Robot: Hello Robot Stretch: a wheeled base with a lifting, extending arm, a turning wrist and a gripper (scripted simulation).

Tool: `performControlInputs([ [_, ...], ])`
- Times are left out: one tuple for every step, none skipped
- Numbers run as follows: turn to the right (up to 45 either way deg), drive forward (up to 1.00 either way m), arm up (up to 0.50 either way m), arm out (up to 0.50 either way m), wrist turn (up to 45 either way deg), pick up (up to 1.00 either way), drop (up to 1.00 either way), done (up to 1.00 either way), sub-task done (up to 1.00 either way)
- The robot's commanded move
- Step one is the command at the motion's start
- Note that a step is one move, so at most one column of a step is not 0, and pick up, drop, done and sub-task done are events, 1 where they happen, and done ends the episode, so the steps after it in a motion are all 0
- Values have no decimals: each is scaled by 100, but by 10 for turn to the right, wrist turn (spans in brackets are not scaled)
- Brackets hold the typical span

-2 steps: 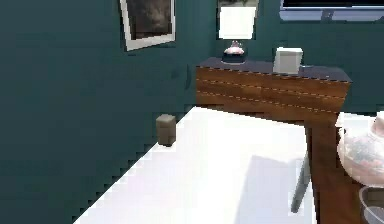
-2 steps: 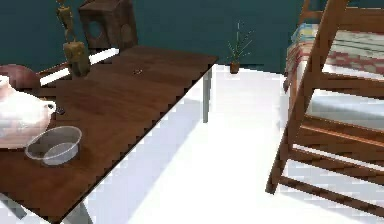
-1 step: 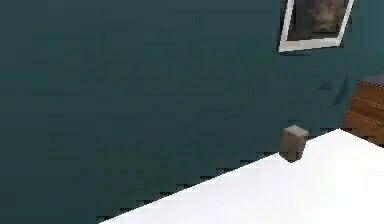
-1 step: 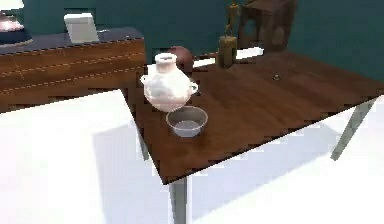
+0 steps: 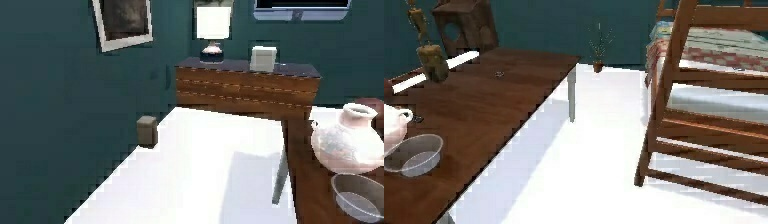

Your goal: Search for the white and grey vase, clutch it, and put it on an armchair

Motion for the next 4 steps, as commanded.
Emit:
performControlInputs([
  [90, 0, 0, 0, 0, 0, 0, 0, 0],
  [0, 45, 0, 0, 0, 0, 0, 0, 0],
  [-330, 0, 0, 0, 0, 0, 0, 0, 0],
  [0, 0, 50, 0, 0, 0, 0, 0, 0],
])
